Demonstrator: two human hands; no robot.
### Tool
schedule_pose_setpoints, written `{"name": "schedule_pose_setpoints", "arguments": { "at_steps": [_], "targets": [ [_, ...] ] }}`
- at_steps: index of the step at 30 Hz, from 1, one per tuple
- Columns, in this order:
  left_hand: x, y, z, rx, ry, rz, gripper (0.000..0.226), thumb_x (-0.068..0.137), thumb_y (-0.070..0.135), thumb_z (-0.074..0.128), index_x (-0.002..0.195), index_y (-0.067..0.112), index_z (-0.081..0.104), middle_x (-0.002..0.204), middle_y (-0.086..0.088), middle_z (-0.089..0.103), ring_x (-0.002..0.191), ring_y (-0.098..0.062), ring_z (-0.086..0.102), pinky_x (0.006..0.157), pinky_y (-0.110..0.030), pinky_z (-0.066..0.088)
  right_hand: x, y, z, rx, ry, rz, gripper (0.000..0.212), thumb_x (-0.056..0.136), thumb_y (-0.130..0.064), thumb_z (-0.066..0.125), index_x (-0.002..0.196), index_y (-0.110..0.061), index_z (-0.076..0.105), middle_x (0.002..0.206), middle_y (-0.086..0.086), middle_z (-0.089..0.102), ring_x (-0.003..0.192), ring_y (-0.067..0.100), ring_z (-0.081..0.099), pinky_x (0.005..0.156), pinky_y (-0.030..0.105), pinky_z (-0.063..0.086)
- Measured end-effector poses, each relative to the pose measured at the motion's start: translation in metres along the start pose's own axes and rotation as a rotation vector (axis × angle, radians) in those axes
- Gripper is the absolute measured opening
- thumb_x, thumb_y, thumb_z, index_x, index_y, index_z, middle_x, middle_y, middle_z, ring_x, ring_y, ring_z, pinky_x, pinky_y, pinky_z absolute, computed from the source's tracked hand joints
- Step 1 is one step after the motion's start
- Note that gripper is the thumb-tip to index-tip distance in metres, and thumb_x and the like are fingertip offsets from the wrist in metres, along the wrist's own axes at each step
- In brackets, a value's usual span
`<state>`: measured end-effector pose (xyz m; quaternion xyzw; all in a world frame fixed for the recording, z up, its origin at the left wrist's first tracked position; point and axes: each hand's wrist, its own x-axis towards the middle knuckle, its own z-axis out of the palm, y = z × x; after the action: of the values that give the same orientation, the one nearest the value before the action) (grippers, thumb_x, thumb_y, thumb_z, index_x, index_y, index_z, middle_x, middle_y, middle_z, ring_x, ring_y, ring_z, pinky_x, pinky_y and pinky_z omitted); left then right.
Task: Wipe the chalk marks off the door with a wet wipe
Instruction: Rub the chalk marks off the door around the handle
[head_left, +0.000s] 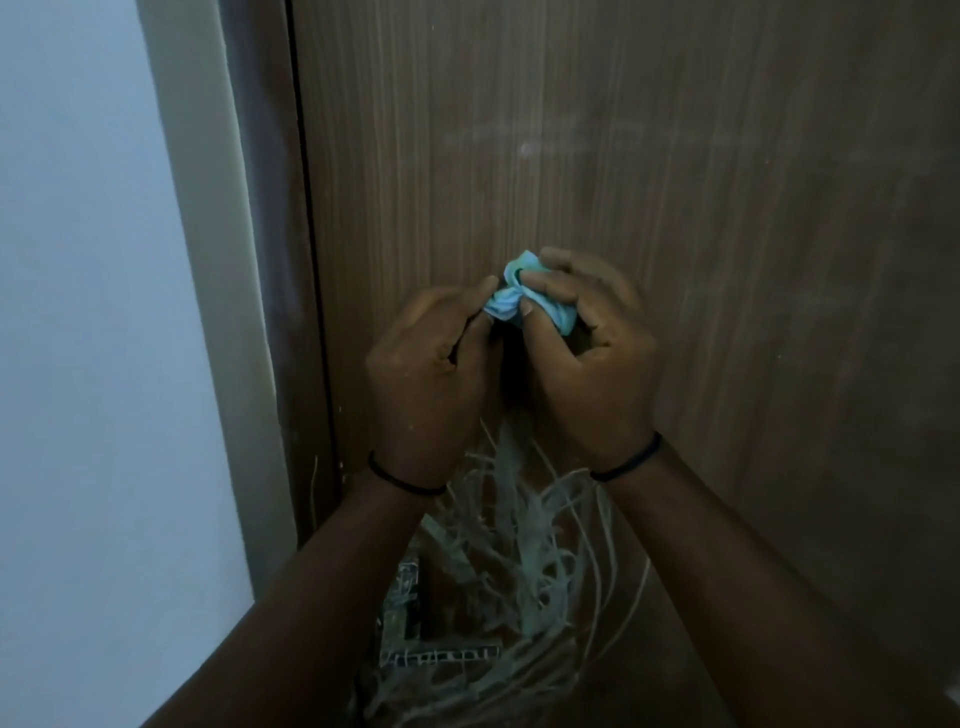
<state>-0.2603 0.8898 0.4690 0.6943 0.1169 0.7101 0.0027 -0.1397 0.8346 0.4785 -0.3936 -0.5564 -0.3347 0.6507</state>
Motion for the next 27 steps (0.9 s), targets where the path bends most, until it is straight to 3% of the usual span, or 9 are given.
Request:
{"name": "schedule_pose_setpoints", "arguments": {
  "at_steps": [5,11,15,18,21,23,27],
  "targets": [
    [-0.063,-0.018,-0.004,-0.038,0.106,0.033,0.021,0.093,0.003,0.059,0.110,0.002,0.071,0.099,-0.010,0.071,0.086,-0.019,0.068,0.080,-0.028,0.055,-0.068,0.004,0.005,0.128,-0.002,0.005,0.020,0.087,-0.001,0.066,0.107,-0.002,0.067,0.106,0.002,0.067,0.101,0.013,0.065,0.088,0.029,0.054],
    [-0.107,-0.031,-0.022,0.079,0.039,0.113,0.015,0.088,0.011,0.067,0.100,0.008,0.075,0.092,-0.006,0.074,0.084,-0.012,0.065,0.079,-0.016,0.046,-0.120,-0.013,0.001,0.156,-0.035,0.160,0.017,0.083,0.003,0.066,0.097,-0.005,0.073,0.101,0.006,0.069,0.096,0.012,0.064,0.087,0.032,0.054],
    [-0.109,-0.027,-0.045,0.009,0.000,-0.035,0.015,0.085,0.012,0.069,0.098,0.009,0.077,0.091,-0.004,0.074,0.081,-0.011,0.067,0.076,-0.015,0.049,-0.129,-0.038,0.001,0.171,-0.147,0.231,0.025,0.087,0.005,0.058,0.108,-0.002,0.070,0.116,0.012,0.065,0.108,0.012,0.057,0.098,0.032,0.049],
    [-0.113,-0.024,-0.057,-0.151,-0.110,-0.265,0.019,0.090,0.006,0.062,0.104,0.008,0.074,0.091,-0.006,0.075,0.073,-0.010,0.070,0.067,-0.022,0.057,-0.136,-0.052,0.000,0.134,-0.267,0.293,0.030,0.089,-0.004,0.060,0.119,-0.004,0.065,0.129,0.011,0.059,0.116,0.011,0.053,0.102,0.033,0.046],
    [-0.118,-0.022,-0.063,-0.326,-0.169,-0.441,0.020,0.094,0.005,0.056,0.110,0.005,0.069,0.094,-0.009,0.073,0.075,-0.013,0.071,0.064,-0.024,0.058,-0.142,-0.059,-0.005,0.084,-0.331,0.289,0.032,0.090,-0.001,0.056,0.121,-0.004,0.064,0.134,0.012,0.056,0.127,0.018,0.048,0.108,0.033,0.040],
    [-0.125,-0.017,-0.065,-0.415,-0.205,-0.495,0.019,0.094,0.006,0.059,0.110,0.003,0.069,0.096,-0.010,0.072,0.081,-0.016,0.072,0.068,-0.025,0.058,-0.146,-0.062,-0.011,0.087,-0.336,0.286,0.032,0.089,0.004,0.054,0.117,-0.005,0.066,0.127,0.010,0.062,0.123,0.017,0.053,0.106,0.032,0.042],
    [-0.131,-0.007,-0.067,-0.467,-0.220,-0.557,0.018,0.084,-0.002,0.069,0.100,0.005,0.072,0.091,-0.009,0.074,0.083,-0.019,0.073,0.070,-0.026,0.058,-0.151,-0.066,-0.023,0.171,-0.228,0.365,0.024,0.084,0.000,0.065,0.102,-0.016,0.066,0.099,-0.010,0.066,0.091,0.000,0.063,0.080,0.019,0.055]
  ]
}}
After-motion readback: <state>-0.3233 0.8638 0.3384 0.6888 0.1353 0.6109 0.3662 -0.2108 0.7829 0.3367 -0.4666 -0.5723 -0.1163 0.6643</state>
